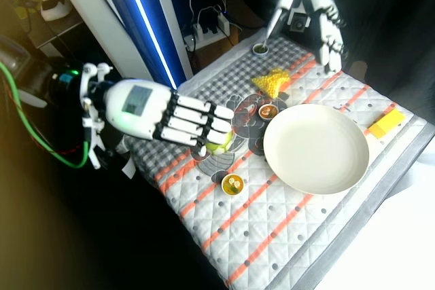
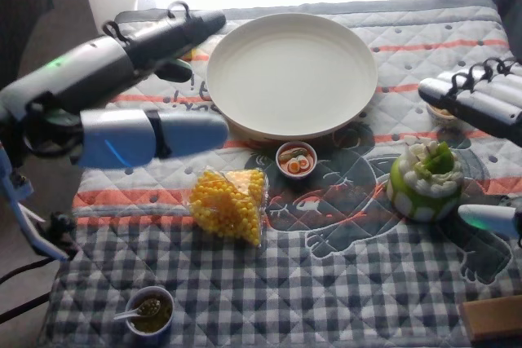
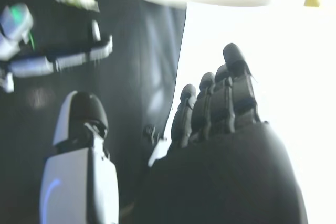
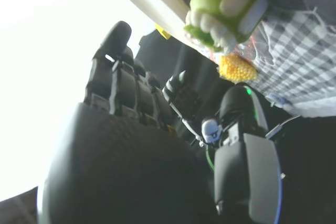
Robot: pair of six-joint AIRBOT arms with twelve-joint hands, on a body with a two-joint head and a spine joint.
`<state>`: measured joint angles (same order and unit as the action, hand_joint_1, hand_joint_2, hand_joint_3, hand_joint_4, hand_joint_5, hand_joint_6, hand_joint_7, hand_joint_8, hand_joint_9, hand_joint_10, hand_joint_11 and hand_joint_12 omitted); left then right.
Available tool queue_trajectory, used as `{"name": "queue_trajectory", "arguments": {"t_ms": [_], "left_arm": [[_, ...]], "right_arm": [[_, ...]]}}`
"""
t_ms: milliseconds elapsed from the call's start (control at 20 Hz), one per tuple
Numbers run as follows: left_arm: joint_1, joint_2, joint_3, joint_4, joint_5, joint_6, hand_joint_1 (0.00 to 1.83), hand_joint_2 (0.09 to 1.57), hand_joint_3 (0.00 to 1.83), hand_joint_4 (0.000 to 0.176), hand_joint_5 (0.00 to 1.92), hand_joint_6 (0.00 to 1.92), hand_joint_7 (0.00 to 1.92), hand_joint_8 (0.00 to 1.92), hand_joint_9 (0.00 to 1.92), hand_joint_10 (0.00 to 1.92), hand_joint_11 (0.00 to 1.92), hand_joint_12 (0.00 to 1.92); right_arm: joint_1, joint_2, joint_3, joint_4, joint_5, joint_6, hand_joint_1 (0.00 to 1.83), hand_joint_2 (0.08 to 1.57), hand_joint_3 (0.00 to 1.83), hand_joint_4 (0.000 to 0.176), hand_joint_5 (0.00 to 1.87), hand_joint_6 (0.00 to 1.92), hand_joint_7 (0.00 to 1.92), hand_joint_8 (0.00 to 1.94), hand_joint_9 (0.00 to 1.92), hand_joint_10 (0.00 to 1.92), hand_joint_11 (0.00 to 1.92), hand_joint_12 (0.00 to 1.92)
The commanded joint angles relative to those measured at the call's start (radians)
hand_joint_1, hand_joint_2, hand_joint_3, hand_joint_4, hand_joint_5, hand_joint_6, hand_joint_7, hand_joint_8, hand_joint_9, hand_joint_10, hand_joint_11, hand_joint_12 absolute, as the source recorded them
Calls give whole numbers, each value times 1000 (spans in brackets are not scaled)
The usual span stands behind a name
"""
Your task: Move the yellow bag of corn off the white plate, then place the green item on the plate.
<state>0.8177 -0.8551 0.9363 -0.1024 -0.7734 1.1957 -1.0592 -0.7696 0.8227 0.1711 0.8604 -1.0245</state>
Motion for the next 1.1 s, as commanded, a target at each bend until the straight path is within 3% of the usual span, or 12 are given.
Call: {"name": "queue_trajectory", "arguments": {"t_ms": [0, 200, 400, 450, 500, 550, 600, 650, 700, 850, 950, 1050], "left_arm": [[-4, 8, 9, -10, -204, -39, 625, 1104, 2, 0, 82, 11, 39, 5, 48, 18, 0, 977], [22, 9, 4, -48, -321, -59, 677, 1343, 19, 0, 121, 5, 74, 1, 64, 19, 0, 910], [58, 7, 8, -69, -393, -110, 633, 1354, 0, 1, 189, 23, 190, 28, 157, 67, 0, 1139], [61, 7, 8, -71, -400, -113, 693, 1350, 0, 0, 194, 20, 190, 16, 145, 68, 0, 1127], [63, 7, 8, -71, -405, -115, 688, 1350, 0, 0, 192, 15, 175, 6, 124, 60, 0, 1057], [65, 8, 8, -71, -411, -118, 702, 1347, 0, 0, 198, 15, 180, 6, 129, 62, 0, 1034], [67, 8, 8, -71, -415, -119, 702, 1347, 0, 0, 198, 15, 180, 6, 129, 62, 0, 1034], [70, 9, 8, -74, -423, -120, 724, 1336, 0, 0, 210, 16, 196, 7, 155, 77, 0, 1069], [73, 9, 8, -77, -428, -121, 728, 1327, 2, 0, 217, 7, 223, 3, 28, 741, 0, 1533], [90, 13, 8, -85, -442, -129, 753, 1325, 1, 0, 225, 5, 207, 8, 11, 575, 0, 1363], [93, 13, 9, -90, -445, -130, 752, 1334, 2, 0, 224, 2, 191, 1, 41, 308, 0, 1033], [93, 12, 10, -90, -446, -130, 720, 1343, 0, 0, 224, 7, 211, 4, 63, 256, 0, 1000]], "right_arm": [[13, -11, 8, -8, 98, 3, 614, 1149, 0, 10, 0, 0, 136, 4, 5, 539, 0, 1437], [48, -59, 45, -8, 44, 3, 654, 1141, 0, 4, 0, 0, 152, 14, 0, 590, 0, 1369], [92, -120, 92, -11, -17, 3, 701, 1153, 3, 0, 6, 2, 121, 4, 1, 414, 0, 1252], [97, -129, 98, -13, -23, 3, 850, 1173, 5, 0, 157, 58, 341, 126, 116, 868, 0, 1546], [101, -133, 101, -14, -26, 3, 1007, 1198, 5, 0, 343, 216, 455, 647, 366, 1328, 299, 1755], [105, -134, 101, -20, -26, 3, 1234, 1238, 5, 0, 408, 530, 652, 1280, 560, 1448, 536, 1798], [107, -134, 101, -21, -26, 3, 1234, 1238, 5, 0, 408, 530, 652, 1280, 560, 1448, 536, 1798], [111, -134, 101, -27, -26, 3, 1204, 1251, 4, 0, 558, 1221, 807, 1375, 745, 1500, 726, 1815], [120, -130, 97, -36, -25, 4, 1211, 1246, 0, 0, 652, 1298, 836, 1467, 851, 1627, 869, 1869], [167, -94, 64, -100, 24, 4, 1184, 1291, 11, 0, 590, 1368, 753, 1649, 847, 1860, 941, 1919], [205, -72, 51, -128, 63, 4, 1149, 1317, 7, 0, 547, 1459, 714, 1663, 727, 1838, 804, 1921], [258, -73, 64, -145, 63, 4, 1152, 1320, 0, 0, 528, 1466, 735, 1630, 680, 1708, 654, 1920]]}}
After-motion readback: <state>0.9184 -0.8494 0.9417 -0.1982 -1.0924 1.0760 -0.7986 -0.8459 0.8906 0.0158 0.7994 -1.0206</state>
